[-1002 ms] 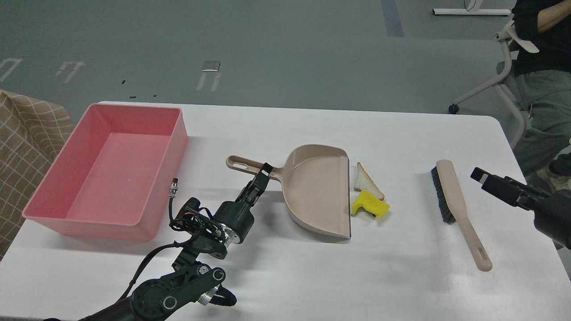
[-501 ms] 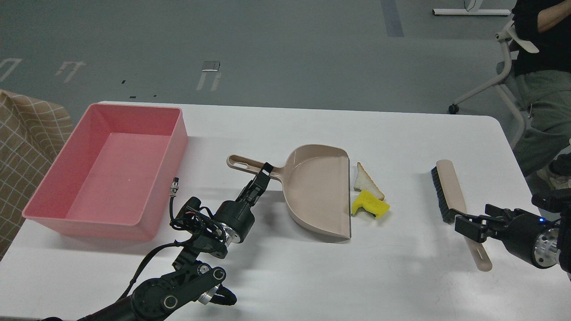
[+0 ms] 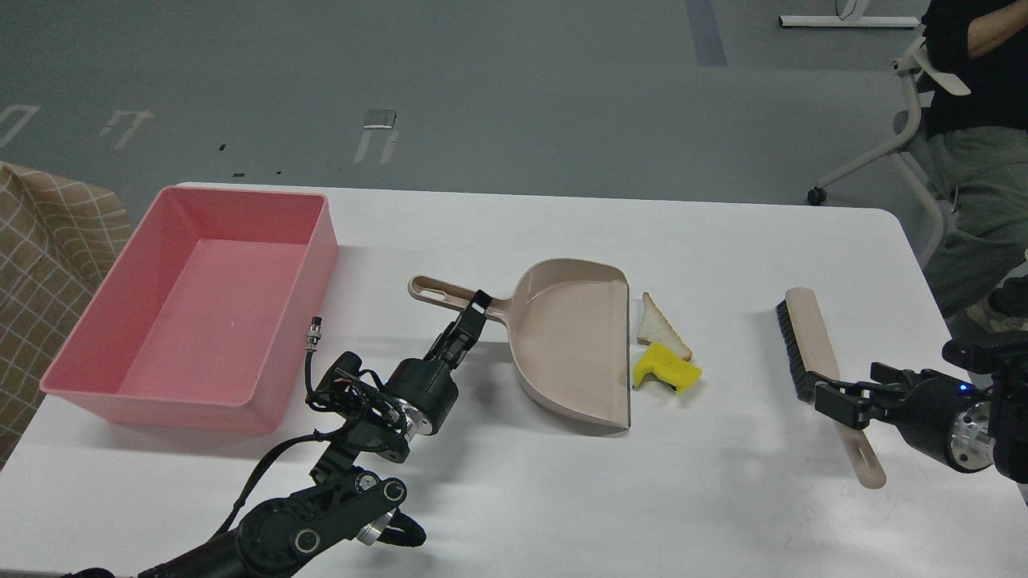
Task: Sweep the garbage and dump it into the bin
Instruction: 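Lower the right gripper and grasp the wooden brush handle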
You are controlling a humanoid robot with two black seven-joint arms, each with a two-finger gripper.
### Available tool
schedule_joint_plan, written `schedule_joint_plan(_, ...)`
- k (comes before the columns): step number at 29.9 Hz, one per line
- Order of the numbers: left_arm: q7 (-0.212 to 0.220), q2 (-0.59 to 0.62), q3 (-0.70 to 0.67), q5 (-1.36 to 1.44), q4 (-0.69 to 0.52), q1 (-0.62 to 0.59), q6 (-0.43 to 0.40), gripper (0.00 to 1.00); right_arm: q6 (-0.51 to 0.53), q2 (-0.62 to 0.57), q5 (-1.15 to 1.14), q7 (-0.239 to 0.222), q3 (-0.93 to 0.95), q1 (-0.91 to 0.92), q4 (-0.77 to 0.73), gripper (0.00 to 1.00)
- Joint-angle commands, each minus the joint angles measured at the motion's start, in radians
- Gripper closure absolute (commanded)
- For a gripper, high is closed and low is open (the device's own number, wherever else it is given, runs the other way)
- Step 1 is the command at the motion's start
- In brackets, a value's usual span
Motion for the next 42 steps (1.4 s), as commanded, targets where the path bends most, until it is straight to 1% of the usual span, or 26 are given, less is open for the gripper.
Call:
schedule_joint_plan(1, 0.000, 0.000, 0.000, 0.000, 0.000, -0.001, 0.000, 0.78, 0.000, 0.001, 0.000, -0.021, -0.002, -0.009, -0.001, 0.10)
schedule_joint_plan(9, 0.000, 0.000, 0.000, 0.000, 0.002, 0.003, 0.000, 0.78, 0.000, 0.012, 0.002, -0.026, -0.002, -0.054, -0.001, 0.10)
schedule_joint_plan(13, 0.000, 0.000, 0.000, 0.000, 0.000, 0.001, 0.000, 0.78, 0.000, 0.041, 0.000, -0.027, -0.001, -0.054, -0.001, 0.11)
schedule_joint_plan(17, 0.000, 0.000, 0.000, 0.000, 0.000, 0.001, 0.000, 0.78, 0.000, 0.044, 0.000, -0.044, 0.001, -0.054, -0.001, 0.14)
schedule_joint_plan(21, 0.000, 0.000, 0.000, 0.000, 0.000, 0.001, 0.000, 0.78, 0.000, 0.049, 0.002, -0.045, 0.002, -0.054, 0.002, 0.19)
schedule_joint_plan(22, -0.002, 0.000, 0.000, 0.000, 0.000, 0.001, 0.000, 0.78, 0.000, 0.049, 0.002, -0.045, 0.002, -0.054, 0.003, 0.22)
schedule_joint_plan(24, 0.000, 0.000, 0.000, 0.000, 0.000, 0.001, 0.000, 0.78, 0.000, 0.049, 0.002, -0.045, 0.002, -0.054, 0.005, 0.31)
schedule_joint_plan(27, -0.002, 0.000, 0.000, 0.000, 0.000, 0.001, 0.000, 0.78, 0.000, 0.049, 0.002, -0.047, 0.002, -0.054, 0.005, 0.40)
schedule_joint_plan(28, 0.000, 0.000, 0.000, 0.000, 0.000, 0.001, 0.000, 0.78, 0.000, 0.049, 0.002, -0.047, 0.002, -0.052, 0.003, 0.41)
schedule_joint_plan(30, -0.002, 0.000, 0.000, 0.000, 0.000, 0.001, 0.000, 0.78, 0.000, 0.047, 0.002, -0.045, 0.002, -0.051, 0.003, 0.47)
schedule_joint_plan(33, -0.002, 0.000, 0.000, 0.000, 0.002, 0.001, 0.000, 0.78, 0.000, 0.049, 0.002, -0.047, 0.001, -0.052, 0.003, 0.52)
schedule_joint_plan(42, -0.002, 0.013, 0.000, 0.000, 0.002, 0.001, 0.000, 0.78, 0.000, 0.049, 0.003, -0.047, 0.001, -0.054, 0.006, 0.71)
